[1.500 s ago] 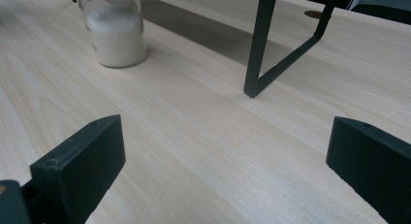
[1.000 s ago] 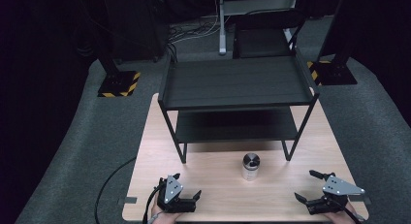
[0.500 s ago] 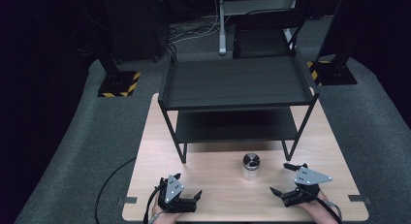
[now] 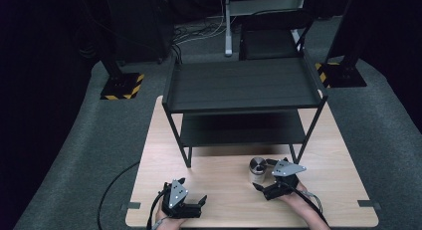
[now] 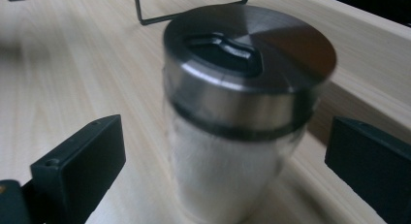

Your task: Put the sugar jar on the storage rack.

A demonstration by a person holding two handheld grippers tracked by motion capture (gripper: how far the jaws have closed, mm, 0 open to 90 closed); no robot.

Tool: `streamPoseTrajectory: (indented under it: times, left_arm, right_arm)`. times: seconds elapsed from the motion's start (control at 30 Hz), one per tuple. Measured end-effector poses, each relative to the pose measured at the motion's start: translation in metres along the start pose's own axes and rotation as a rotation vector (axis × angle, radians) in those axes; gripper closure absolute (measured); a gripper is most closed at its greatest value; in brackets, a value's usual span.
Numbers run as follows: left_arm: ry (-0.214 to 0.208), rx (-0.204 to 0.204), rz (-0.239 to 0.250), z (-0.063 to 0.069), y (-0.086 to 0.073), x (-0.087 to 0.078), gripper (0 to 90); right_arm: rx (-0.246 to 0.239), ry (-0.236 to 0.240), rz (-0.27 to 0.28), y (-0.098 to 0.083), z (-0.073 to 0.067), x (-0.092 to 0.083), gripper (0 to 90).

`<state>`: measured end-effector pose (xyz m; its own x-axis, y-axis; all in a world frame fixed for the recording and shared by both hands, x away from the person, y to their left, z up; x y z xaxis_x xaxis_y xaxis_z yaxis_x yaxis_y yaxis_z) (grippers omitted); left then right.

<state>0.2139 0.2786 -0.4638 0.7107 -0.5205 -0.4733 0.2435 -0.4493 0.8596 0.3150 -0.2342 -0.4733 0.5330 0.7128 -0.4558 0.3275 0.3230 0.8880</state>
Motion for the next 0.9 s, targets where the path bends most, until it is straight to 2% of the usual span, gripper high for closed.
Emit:
streamPoseTrajectory:
  times: [0.13,0.17,0.2,0.23,0.27,0.4,0.5,0.9]
  left_arm:
    - [-0.001,0.0,0.0,0.0,0.0,0.0,2.9]
    - [-0.001,0.001,-0.001,0.0,0.0,0.0,2.9]
    - [-0.001,0.001,-0.001,0.0,0.0,0.0,3.0]
    - [-0.002,0.001,0.0,0.0,0.0,0.0,3.0]
    - [-0.002,0.001,0.001,0.0,0.0,0.0,3.0]
    - [-0.002,-0.005,0.003,0.0,0.0,0.0,3.0]
    - [-0.003,-0.001,0.001,-0.001,0.0,0.001,3.0]
    - [-0.005,0.0,0.0,0.0,0.0,0.001,3.2]
  right_arm:
    - [0.015,-0.006,-0.044,0.008,0.0,0.011,6.1]
    - [0.018,0.0,-0.058,0.01,0.001,0.013,15.8]
    - [0.0,0.013,-0.083,0.013,0.002,0.014,28.2]
    - [-0.024,-0.007,-0.087,0.014,-0.002,0.014,29.3]
    - [-0.002,0.006,-0.084,0.015,0.0,0.014,30.1]
    - [-0.033,-0.013,-0.126,0.026,-0.008,0.01,30.2]
    - [-0.009,0.008,-0.09,0.028,-0.009,0.001,30.3]
    - [-0.032,0.06,0.077,0.075,-0.005,-0.039,30.2]
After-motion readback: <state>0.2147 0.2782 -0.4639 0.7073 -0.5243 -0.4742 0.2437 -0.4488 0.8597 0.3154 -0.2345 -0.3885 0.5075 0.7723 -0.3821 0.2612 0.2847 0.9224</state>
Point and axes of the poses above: each handheld gripper's, and its own axes: x roughly forward along the jaws, y roughly out of its top, z roughly to its right, the point moved 2 cm from there along x, roughly forward along the jaws, and after that the axes turned 9 degrees about x, right-handed, at the moved point
